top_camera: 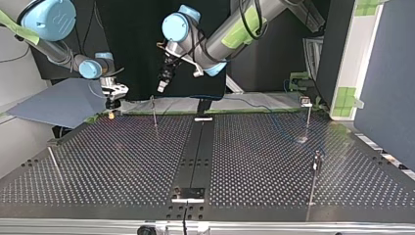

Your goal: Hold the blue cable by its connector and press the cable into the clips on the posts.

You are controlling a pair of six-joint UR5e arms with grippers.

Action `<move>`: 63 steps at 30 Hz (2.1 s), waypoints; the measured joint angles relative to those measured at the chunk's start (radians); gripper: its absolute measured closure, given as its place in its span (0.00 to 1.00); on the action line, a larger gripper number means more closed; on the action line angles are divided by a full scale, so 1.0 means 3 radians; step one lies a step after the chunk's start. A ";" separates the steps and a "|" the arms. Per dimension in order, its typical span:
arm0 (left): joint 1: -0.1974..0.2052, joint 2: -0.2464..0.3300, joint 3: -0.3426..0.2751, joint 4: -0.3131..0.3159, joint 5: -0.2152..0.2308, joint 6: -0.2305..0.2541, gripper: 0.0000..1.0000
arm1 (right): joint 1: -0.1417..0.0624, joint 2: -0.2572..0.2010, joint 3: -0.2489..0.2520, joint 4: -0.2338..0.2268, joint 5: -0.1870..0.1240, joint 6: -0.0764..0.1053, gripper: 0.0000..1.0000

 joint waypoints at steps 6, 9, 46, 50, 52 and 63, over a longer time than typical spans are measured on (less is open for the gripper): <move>-0.0020 0.0165 -0.0164 0.0006 -0.0011 -0.0011 0.00 | 0.0002 0.0001 0.0000 0.0000 0.0009 0.0000 1.00; -0.0030 0.0254 -0.0254 0.0003 -0.0034 -0.0013 0.00 | 0.0002 0.0001 0.0000 0.0010 0.0048 -0.0003 1.00; 0.0001 0.1233 -0.1291 0.0783 -0.0085 -0.0367 0.00 | -0.0003 -0.0536 0.0417 0.0179 0.0185 -0.0231 1.00; -0.0027 0.1167 -0.1394 0.0885 -0.0148 -0.0378 0.00 | 0.0024 -0.0642 0.0442 0.0222 0.0240 -0.0329 1.00; -0.0037 0.1137 -0.1440 0.0930 -0.0190 -0.0378 0.00 | 0.0035 -0.0704 0.0445 0.0247 0.0268 -0.0388 1.00; -0.0053 0.1106 -0.1577 0.1068 -0.0285 -0.0326 0.00 | 0.0043 -0.0846 0.0450 0.0276 0.0296 -0.0449 1.00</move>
